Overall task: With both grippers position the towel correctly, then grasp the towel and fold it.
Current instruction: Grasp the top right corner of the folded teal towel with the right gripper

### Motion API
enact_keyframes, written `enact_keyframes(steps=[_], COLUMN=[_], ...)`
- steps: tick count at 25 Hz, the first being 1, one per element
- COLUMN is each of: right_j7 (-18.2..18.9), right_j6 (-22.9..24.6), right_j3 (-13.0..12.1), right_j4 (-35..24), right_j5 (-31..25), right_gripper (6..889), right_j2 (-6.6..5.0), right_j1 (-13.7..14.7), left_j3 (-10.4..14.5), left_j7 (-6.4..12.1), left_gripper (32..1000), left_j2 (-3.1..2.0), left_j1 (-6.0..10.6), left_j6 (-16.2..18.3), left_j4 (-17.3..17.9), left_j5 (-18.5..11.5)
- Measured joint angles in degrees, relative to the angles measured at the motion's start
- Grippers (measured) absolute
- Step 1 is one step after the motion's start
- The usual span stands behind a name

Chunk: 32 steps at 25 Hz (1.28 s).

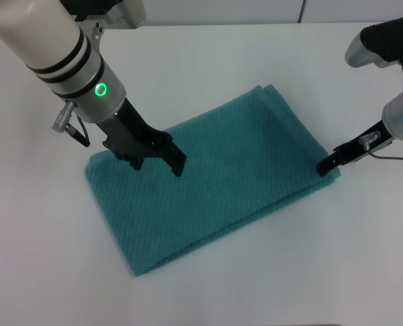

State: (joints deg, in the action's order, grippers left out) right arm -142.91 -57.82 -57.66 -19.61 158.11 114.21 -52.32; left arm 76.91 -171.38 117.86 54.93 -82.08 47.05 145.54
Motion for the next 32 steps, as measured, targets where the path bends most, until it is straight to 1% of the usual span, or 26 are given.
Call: enact_keyframes(steps=[17, 22, 28, 32], right_j7=[-0.5, -0.6, -0.7, -0.7], right_j6=[0.0, -0.1, -0.1, -0.1], right_j3=[0.0, 0.0, 0.0, 0.0], right_j4=[0.0, 0.0, 0.0, 0.1], right_j5=[0.0, 0.0, 0.0, 0.0], right_gripper=[849, 732, 502, 407], right_j2=[0.01, 0.03, 0.06, 0.15], right_j1=[0.0, 0.0, 0.0, 0.0], left_j3=[0.0, 0.0, 0.0, 0.0], left_j7=[0.04, 0.06, 0.08, 0.08], left_gripper=[834, 834, 835, 835], left_j2=[0.0, 0.01, 0.08, 0.09], left_j1=[-0.03, -0.08, -0.09, -0.09], left_j6=[0.2, 0.2, 0.2, 0.2], left_j4=[-0.1, -0.1, -0.1, -0.1], left_j5=[0.0, 0.0, 0.0, 0.0])
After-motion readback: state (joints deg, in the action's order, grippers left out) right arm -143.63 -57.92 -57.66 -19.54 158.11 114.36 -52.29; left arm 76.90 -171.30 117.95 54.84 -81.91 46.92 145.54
